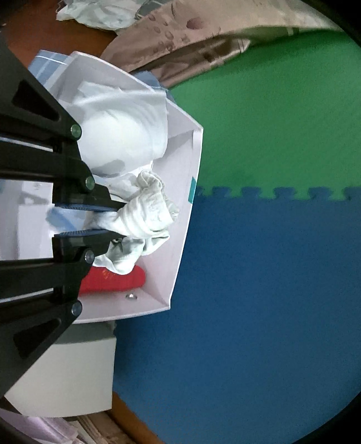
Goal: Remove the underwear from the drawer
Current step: 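Lower the white garment into the box and open the right tool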
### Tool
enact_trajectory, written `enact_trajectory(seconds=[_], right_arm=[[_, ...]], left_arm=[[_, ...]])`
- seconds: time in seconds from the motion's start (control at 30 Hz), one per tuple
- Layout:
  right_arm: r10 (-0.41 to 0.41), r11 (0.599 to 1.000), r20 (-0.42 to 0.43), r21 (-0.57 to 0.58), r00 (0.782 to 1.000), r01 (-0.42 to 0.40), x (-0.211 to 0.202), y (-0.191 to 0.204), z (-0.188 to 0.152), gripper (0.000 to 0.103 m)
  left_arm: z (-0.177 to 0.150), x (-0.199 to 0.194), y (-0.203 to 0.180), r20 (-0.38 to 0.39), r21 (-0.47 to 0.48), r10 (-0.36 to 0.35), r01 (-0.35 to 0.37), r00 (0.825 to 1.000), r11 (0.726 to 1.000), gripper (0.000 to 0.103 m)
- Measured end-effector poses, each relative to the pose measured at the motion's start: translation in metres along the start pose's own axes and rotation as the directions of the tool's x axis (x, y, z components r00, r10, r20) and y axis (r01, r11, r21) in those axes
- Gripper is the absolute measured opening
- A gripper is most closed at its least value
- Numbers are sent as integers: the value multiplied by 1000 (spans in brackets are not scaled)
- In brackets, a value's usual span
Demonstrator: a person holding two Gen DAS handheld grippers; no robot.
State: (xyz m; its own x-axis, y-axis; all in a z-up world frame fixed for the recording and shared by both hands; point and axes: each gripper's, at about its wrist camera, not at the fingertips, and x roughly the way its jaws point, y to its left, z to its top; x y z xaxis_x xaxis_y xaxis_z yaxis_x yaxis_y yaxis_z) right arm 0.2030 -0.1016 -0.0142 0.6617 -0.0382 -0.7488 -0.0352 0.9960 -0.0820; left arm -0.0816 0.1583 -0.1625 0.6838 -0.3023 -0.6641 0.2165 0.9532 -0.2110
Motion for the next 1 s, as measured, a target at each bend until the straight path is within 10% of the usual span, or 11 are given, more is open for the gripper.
enact_trajectory(seconds=[0.87,1.0], right_arm=[[174,976,-203,165,964,-142,100,-14,8,12],[227,964,-232,191,946,-185,108,-16,7,27]], left_arm=[[-7,5,11,-43,-64,-36,33,998,997,102],[-7,8,11,-54,-62,-25,22,998,998,102]])
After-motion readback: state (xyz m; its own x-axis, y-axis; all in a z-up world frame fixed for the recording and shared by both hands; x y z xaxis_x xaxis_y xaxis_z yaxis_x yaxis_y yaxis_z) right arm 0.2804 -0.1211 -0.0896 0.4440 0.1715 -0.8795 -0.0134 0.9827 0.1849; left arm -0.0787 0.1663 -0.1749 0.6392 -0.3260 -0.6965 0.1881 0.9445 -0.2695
